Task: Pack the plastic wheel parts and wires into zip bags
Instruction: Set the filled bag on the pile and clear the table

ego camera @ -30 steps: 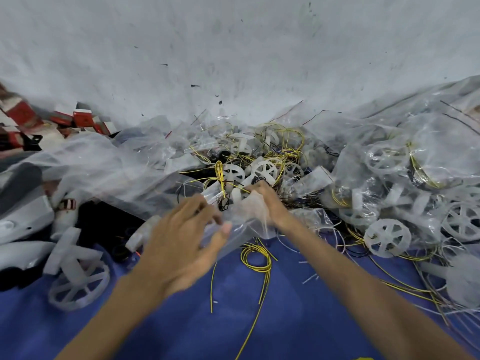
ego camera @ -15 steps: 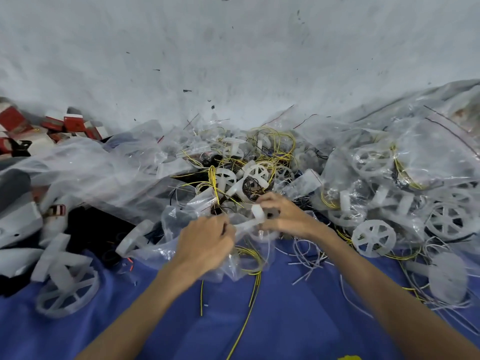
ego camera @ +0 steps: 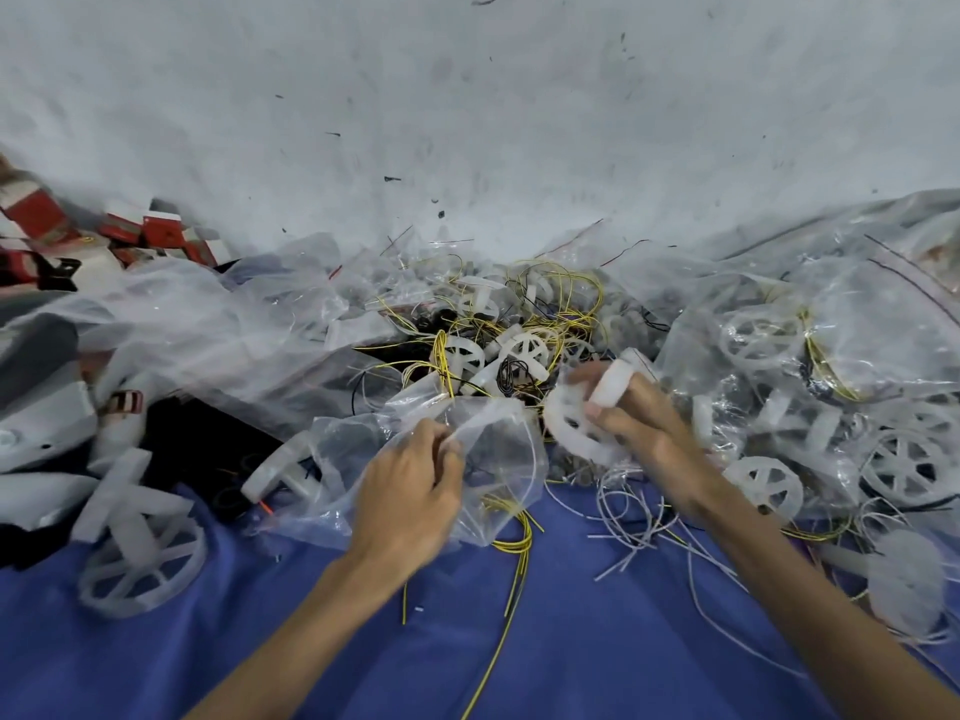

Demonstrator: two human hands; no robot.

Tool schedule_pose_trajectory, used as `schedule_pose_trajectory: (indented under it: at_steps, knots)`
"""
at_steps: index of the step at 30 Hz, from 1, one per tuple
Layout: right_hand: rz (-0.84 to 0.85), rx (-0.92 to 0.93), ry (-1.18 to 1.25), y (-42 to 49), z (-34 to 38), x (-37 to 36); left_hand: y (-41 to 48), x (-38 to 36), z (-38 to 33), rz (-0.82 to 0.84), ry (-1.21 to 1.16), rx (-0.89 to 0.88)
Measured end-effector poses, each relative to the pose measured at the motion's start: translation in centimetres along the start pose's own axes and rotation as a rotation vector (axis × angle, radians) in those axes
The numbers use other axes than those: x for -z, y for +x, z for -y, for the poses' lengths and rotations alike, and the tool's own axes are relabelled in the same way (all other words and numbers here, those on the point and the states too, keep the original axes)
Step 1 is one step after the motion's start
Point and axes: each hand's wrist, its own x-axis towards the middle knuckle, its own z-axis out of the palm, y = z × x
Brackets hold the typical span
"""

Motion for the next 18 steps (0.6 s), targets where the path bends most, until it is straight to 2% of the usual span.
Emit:
schedule_pose_trajectory:
  at_steps: [3,5,8,9,10,13,15,18]
  knots:
    - [0.301,-0.110,0.001,-1.0,0.4,-4.4,-0.2,0.4,-1.8,-0.019,0.001,-0.093]
    - [0.384,-0.169,0.004,-1.3,-0.1,-7.0,-0.6,0.6,-3.0,-0.012,0.082,-0.167]
    - [0.389,-0.205,0.024,-1.1,-0.1,-8.3,-0.4,1.7,-3.4,-0.046,0.158,-0.216]
    - [0.384,-0.309,0.039,-0.8,0.1,-8.3,-0.4,2.0,-3.3,-0.050,0.174,-0.240]
    - [0.320,-0.407,0.077,-0.6,0.3,-8.3,-0.5,2.2,-3.2,-0.040,0.180,-0.270]
    - [0.245,-0.451,0.041,-0.3,0.5,-8.6,-1.5,1.8,-3.5,0.032,0.130,-0.363]
    - [0.263,-0.369,-0.048,-0.5,1.1,-8.7,-2.1,1.3,-4.0,0.021,0.114,-0.431]
    - [0.281,-0.424,-0.499,-2.2,2.1,-8.4,-2.5,0.8,-4.7,-0.024,0.036,-0.556]
